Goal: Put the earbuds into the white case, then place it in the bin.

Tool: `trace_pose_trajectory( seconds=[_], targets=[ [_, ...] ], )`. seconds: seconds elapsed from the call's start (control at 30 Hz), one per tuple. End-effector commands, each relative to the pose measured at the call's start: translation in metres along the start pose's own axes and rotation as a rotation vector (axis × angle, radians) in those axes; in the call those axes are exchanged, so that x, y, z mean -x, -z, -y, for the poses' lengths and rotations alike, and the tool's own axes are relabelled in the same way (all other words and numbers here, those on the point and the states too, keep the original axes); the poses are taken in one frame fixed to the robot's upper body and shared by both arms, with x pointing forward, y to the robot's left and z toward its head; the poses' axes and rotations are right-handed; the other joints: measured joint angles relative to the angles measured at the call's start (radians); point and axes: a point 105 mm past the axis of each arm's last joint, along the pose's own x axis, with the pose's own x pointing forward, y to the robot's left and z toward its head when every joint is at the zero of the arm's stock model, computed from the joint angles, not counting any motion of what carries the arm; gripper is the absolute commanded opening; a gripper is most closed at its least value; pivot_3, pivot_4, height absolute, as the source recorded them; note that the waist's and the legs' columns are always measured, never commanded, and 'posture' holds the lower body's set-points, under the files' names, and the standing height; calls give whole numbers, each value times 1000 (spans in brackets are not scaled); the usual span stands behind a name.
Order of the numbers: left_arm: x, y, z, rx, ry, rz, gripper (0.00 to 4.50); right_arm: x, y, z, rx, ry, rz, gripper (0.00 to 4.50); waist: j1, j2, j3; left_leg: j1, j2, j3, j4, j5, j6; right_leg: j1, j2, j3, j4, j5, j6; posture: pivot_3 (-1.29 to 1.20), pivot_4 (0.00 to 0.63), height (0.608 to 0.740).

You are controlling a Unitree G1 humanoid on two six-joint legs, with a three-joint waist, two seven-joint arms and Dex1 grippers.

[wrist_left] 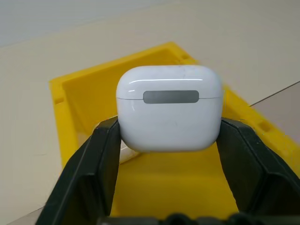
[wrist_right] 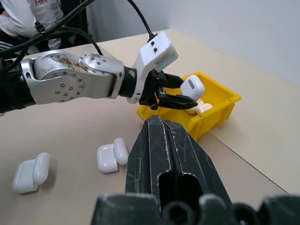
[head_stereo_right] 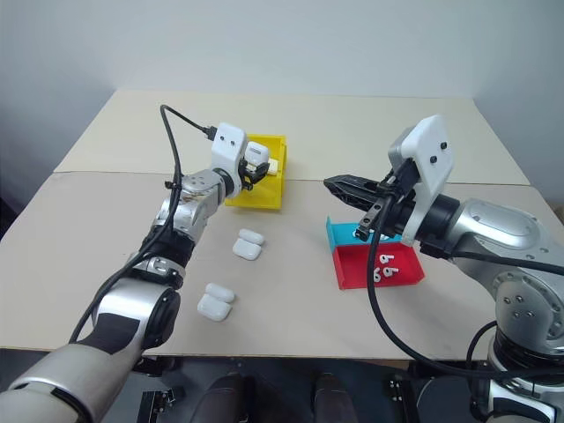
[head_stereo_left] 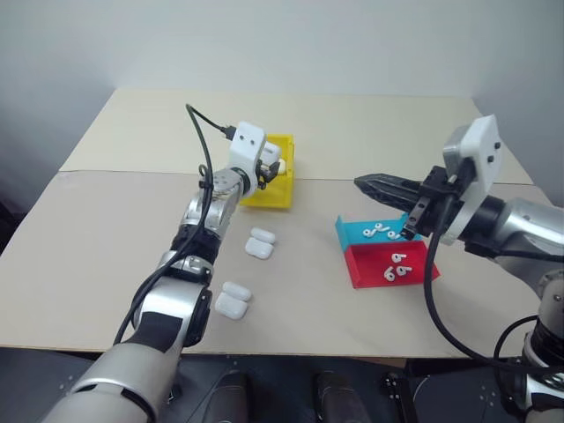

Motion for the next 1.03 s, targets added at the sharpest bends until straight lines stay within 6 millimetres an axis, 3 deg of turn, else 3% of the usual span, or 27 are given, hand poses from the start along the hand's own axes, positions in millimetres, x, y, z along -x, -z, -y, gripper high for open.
trace_pose_trajectory(
  seconds=[0.03,0.17,0.3,0.47,0.63,0.83,1.03],
  targets=[
    [4,-22,-7,-59,-23,88,4379,5,-7,-4,43,7,16,0,0,0,0,0,0,0,0,0,0,0,0,0,0,0,0,0,150,740],
    [25,-41,-12,-52,31,221,4477,8,-1,-4,40,16,-1,0,0,0,0,-1,1,0,-1,0,0,0,0,0,2,0,0,0,150,740],
    [71,-53,-10,-41,202,350,4477,11,14,-2,73,22,-36,0,-3,0,0,-1,1,1,-1,0,0,0,0,0,2,0,0,0,150,740],
    [141,-28,-2,-152,460,297,4477,20,42,0,91,-6,-117,0,-18,0,0,1,2,2,-1,0,0,0,0,0,3,0,0,0,150,740],
    [202,-9,-7,-90,600,167,4477,33,70,-3,117,-54,-207,0,-15,0,0,5,3,3,-1,0,-1,2,0,1,0,0,0,0,150,740],
    [243,-4,-3,-32,627,104,4477,50,78,-4,129,-108,-250,0,-18,0,0,9,3,3,-1,1,-2,5,0,2,3,0,0,0,150,740],
    [254,-4,2,-36,642,83,4477,55,74,-4,98,-150,-228,0,-18,0,0,13,3,4,-1,1,-2,6,1,3,5,0,-1,0,150,740]
  ],
)
